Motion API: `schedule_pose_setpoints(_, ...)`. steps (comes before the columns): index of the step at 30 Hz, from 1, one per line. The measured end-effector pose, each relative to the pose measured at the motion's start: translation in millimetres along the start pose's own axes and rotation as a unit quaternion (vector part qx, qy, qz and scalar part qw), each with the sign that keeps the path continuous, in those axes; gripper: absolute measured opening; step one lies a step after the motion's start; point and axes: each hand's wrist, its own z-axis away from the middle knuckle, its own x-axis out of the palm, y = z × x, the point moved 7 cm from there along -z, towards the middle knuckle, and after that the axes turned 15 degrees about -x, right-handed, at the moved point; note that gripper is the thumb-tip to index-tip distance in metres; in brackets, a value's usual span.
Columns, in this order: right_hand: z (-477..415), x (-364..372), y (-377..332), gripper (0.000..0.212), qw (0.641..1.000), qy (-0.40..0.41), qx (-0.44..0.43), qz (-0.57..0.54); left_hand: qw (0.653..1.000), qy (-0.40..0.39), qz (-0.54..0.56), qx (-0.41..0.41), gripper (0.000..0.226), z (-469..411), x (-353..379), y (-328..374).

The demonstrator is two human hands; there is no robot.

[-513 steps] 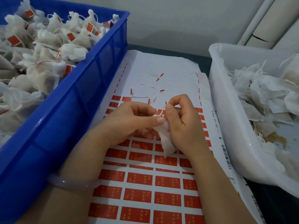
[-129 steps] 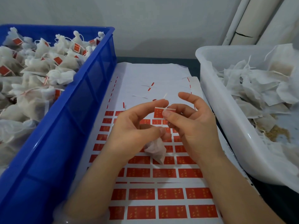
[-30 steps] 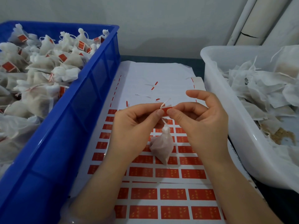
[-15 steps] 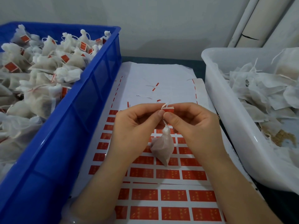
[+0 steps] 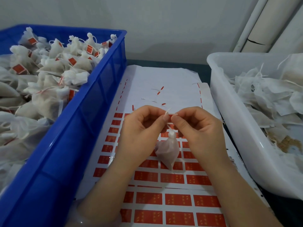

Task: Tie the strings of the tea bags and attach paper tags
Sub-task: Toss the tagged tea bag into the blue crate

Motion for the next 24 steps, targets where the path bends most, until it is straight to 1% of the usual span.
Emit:
schedule_pose_setpoints(2, 1.3, 2.7, -0.8, 0.01, 0.999, -0.009, -0.02, 0.025, 1.0, 0.005, -0.026, 0.016, 0.014, 1.4, 2.0, 0.7)
schedule_pose_setpoints(3, 1.9, 2.5, 0.0, 0.007, 0.999, -0.008, -0.024, 0.027, 0.999, 0.009, -0.035, 0.02, 0.015, 1.7, 2.4, 0.7)
schedule_pose_setpoints(4, 1.4, 1.8, 1.2, 0.002, 1.0, -0.003, -0.008, 0.013, 0.999, 0.015, -0.036, 0.02, 0.016, 1.7, 1.7, -0.2)
schedule_pose_setpoints(5, 1.4, -0.1, 5.7, 0.014, 1.0, 0.003, 0.01, -0.011, 0.999, 0.02, -0.031, 0.016, 0.016, 0.6, -0.1, -1.2)
schedule_pose_setpoints(6, 1.3, 1.0, 9.7, 0.027, 0.998, -0.007, 0.049, -0.048, 0.999, 0.026, -0.022, 0.01, 0.016, -0.8, -3.3, -2.4)
schedule_pose_setpoints(7, 2.6, 3.3, 16.2, 0.037, 0.993, -0.036, 0.086, -0.07, 0.999, 0.033, -0.01, 0.009, 0.015, -1.9, -7.2, -2.9)
schedule_pose_setpoints(8, 4.6, 8.0, 19.4, 0.044, 0.989, -0.082, 0.112, -0.059, 0.999, 0.039, 0.006, 0.009, 0.014, -2.6, -11.0, -3.1)
schedule_pose_setpoints(9, 8.0, 15.0, 21.1, 0.046, 0.983, -0.148, 0.107, -0.02, 0.998, 0.047, 0.028, 0.007, 0.013, -2.6, -15.1, -3.4)
schedule_pose_setpoints(10, 12.7, 23.2, 19.8, 0.043, 0.973, -0.208, 0.09, 0.034, 0.997, 0.057, 0.056, -0.001, 0.013, -2.8, -19.3, -5.0)
schedule_pose_setpoints(11, 15.8, 29.8, 17.6, 0.033, 0.965, -0.241, 0.06, 0.081, 0.994, 0.068, 0.084, -0.015, 0.013, -3.4, -22.6, -7.1)
schedule_pose_setpoints(12, 15.7, 34.1, 13.7, 0.02, 0.964, -0.239, 0.038, 0.107, 0.99, 0.078, 0.114, -0.03, 0.012, -3.8, -25.6, -10.5)
schedule_pose_setpoints(13, 13.6, 35.3, 9.9, 0.008, 0.969, -0.218, 0.016, 0.118, 0.985, 0.085, 0.143, -0.047, 0.012, -5.3, -27.7, -14.2)
schedule_pose_setpoints(15, 2.4, 35.8, -1.3, 0.001, 0.977, -0.178, -0.004, 0.114, 0.975, 0.096, 0.188, -0.076, 0.013, -9.0, -30.4, -20.7)
schedule_pose_setpoints(19, -37.4, 48.7, -33.3, 0.012, 0.985, -0.131, -0.039, 0.108, 0.949, 0.15, 0.252, -0.113, 0.026, -15.1, -40.6, -31.1)
schedule_pose_setpoints(21, -64.8, 60.0, -52.7, 0.021, 0.993, -0.082, -0.069, 0.054, 0.94, 0.174, 0.26, -0.14, 0.027, -18.4, -44.1, -39.2)
schedule_pose_setpoints(22, -79.6, 67.4, -60.2, 0.025, 0.995, -0.06, -0.079, 0.014, 0.939, 0.186, 0.242, -0.157, 0.026, -19.6, -45.6, -44.7)
schedule_pose_setpoints(24, -106.5, 89.3, -64.4, 0.026, 0.995, -0.04, -0.067, -0.058, 0.942, 0.199, 0.205, -0.178, 0.024, -20.4, -46.8, -49.4)
